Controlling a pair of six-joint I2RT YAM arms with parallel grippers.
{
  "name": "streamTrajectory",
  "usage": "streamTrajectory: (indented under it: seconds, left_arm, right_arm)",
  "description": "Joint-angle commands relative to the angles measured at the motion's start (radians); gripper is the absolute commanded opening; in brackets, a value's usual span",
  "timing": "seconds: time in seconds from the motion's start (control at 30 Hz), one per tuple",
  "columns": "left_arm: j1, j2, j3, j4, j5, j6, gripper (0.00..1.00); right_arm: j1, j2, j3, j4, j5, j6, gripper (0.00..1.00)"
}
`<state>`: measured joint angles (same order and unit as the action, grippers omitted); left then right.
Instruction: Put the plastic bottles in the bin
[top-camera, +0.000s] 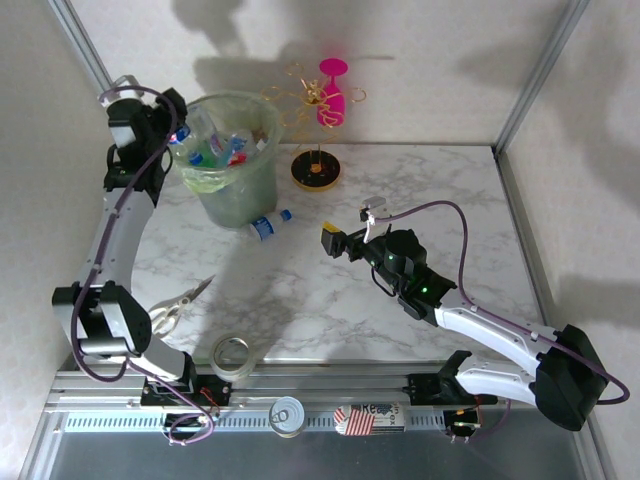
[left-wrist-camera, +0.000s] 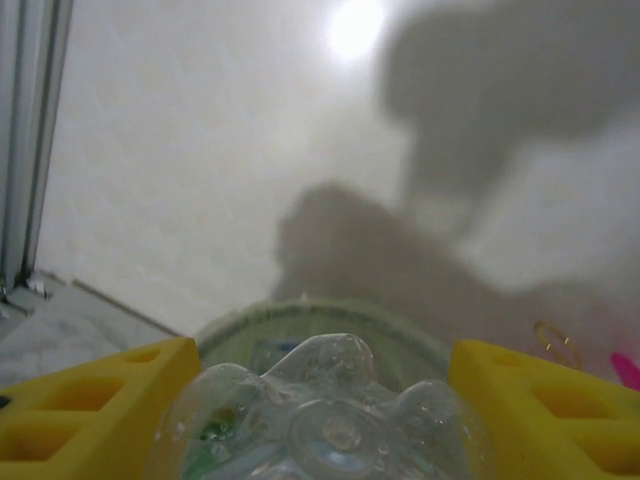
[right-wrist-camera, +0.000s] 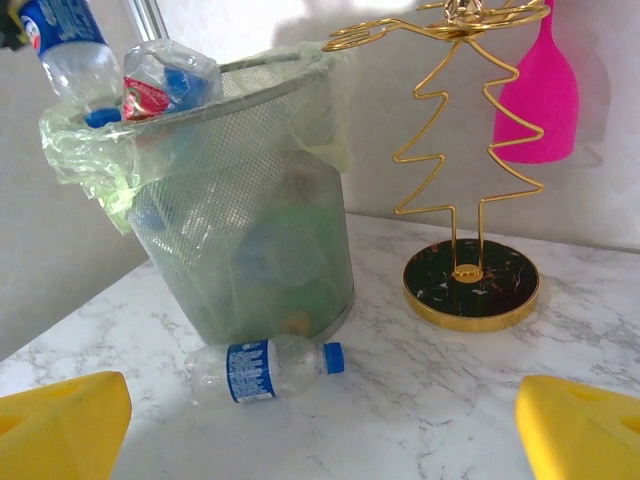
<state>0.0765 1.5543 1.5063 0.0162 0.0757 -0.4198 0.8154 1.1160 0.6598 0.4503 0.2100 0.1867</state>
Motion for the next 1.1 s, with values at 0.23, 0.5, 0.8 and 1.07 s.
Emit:
streamTrajectory:
  seconds: [0.23,0.5,0.8,1.07]
  left_arm:
    - [0.0,0.028,-0.046,0.0,0.108,-0.077,0.55]
    - [-0.001,-0.072,-0.044,0.001,0.08,-0.087,1.0]
    - [-0.076,-0.301,-0.161,0.051,0.081,-0.074,1.0]
    - [-0.306,-0.499,-0.469,0.232,0.117,-0.049,1.0]
  right_arm:
    - [-0.009,0.014,0.005,-0.005,0.012,0.022,0.99]
    - [-0.009,0.026,0.011,-0.011,0.017,0.017,0.99]
    - [-0.012,0.096,0.043,-0.004,0.024,0.033,0.99]
    - [-0.051,0.174,0.092,-0.066,0.12,0.129,0.99]
